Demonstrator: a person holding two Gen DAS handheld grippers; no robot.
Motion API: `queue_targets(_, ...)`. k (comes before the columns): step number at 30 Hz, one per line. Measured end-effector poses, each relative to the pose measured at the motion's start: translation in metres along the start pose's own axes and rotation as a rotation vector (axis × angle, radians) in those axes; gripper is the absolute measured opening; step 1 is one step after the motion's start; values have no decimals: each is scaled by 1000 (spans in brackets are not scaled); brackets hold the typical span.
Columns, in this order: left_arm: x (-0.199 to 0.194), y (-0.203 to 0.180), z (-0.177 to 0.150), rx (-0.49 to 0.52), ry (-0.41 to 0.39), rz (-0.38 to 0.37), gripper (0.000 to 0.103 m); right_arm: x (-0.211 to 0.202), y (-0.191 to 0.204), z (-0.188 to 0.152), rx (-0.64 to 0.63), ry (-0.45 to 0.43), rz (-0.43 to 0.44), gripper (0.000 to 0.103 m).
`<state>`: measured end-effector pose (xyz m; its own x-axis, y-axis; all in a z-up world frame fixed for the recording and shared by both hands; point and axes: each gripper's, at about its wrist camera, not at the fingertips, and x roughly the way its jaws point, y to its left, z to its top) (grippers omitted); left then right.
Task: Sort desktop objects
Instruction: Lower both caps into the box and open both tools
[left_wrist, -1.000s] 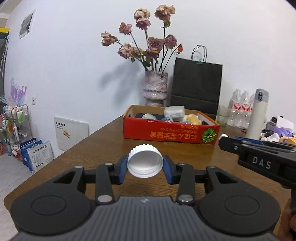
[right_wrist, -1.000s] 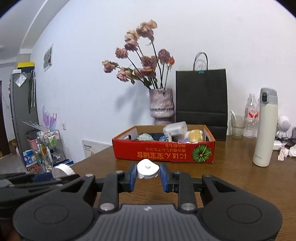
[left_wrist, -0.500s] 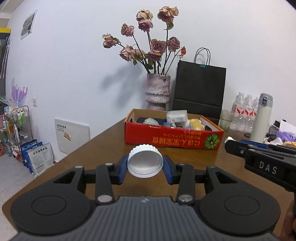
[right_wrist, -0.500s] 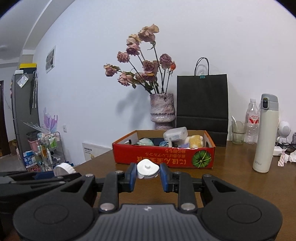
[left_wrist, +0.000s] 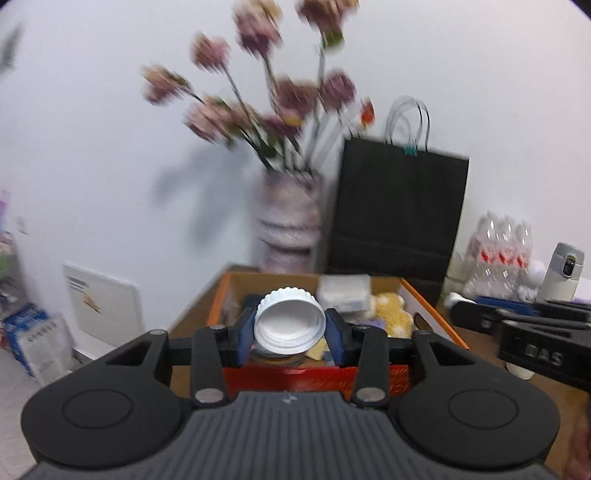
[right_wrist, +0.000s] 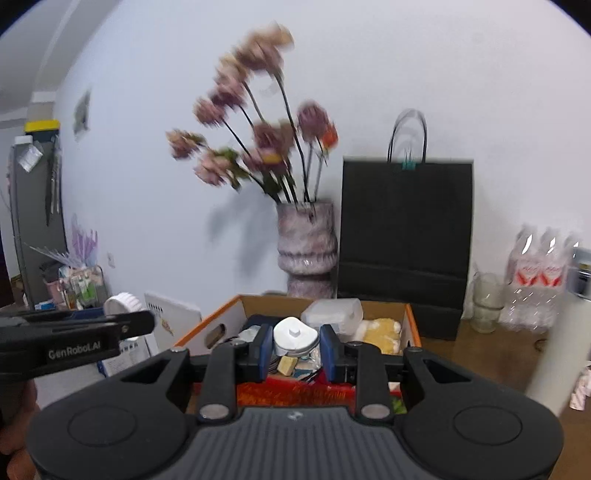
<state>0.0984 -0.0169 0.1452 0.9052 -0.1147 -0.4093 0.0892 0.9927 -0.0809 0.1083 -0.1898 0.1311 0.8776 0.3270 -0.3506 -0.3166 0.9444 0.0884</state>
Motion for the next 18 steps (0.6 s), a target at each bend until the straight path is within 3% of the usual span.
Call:
queue_targets(3,50,-3,26,21,125,-26,41,51,-22,29,83,129,6,26)
queue_targets(4,69,-3,32,35,200,-75,42,67,-28,36,114,179,24,26)
queue_targets(5,87,-2,35,42,283,-142,53,84,-34,43,152,232,51,28)
queue_targets(6,108,2,37,33,392,-220,57,102,-39,47,188,292,83,29)
queue_targets(7,124,7,37,-2,455,-235,59,118,-44,49,232,343,110,33)
queue_targets(10,154,17,36,-39,534,-131,82,150,-42,51,206,437,85,47)
queue_targets(14,170,27,30,-67,615,-80,91,164,-42,58,151,483,-4,64)
queue_targets(18,171,26,35,-34,610,-6,102,168,-44,53,78,589,-66,87)
